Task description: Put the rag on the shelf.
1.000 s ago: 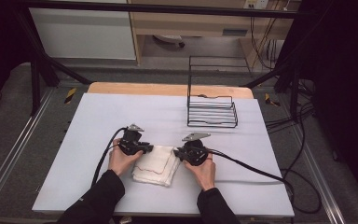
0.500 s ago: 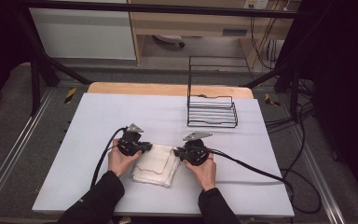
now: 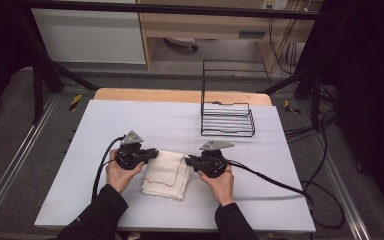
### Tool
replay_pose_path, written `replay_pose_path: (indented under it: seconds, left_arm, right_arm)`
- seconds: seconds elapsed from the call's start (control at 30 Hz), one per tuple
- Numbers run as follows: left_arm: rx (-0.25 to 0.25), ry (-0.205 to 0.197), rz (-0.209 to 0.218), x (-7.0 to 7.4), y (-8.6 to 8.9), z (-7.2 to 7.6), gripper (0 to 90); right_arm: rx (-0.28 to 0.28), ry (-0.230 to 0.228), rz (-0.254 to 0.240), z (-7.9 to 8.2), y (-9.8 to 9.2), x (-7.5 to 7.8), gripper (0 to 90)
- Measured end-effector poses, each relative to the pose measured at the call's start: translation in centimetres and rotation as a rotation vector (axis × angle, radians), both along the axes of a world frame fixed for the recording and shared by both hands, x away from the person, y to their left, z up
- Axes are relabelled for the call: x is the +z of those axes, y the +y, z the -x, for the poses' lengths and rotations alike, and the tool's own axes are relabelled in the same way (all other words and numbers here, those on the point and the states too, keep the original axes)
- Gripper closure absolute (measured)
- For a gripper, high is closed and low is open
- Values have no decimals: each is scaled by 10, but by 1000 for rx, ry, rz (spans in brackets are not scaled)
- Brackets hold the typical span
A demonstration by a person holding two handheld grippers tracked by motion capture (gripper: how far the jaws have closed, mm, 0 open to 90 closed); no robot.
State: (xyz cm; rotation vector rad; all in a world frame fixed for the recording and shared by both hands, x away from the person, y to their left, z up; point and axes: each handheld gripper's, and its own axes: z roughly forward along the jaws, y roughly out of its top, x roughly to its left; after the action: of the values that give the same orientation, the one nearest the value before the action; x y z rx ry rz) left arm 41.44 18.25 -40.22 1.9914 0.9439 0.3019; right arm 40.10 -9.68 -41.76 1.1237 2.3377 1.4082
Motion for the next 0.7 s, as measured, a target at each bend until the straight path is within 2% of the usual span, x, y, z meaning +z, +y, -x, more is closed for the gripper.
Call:
replay_pose_path:
  seconds: [0.33,0.7]
  left_arm:
    - [-5,-62,30,17,1,14,832]
    - [-22,-108,66,32,-2,24,832]
  right_arm:
    - [15,-57,-33,10,-5,18,816]
    - [20,-110,-53,17,-15,40,818]
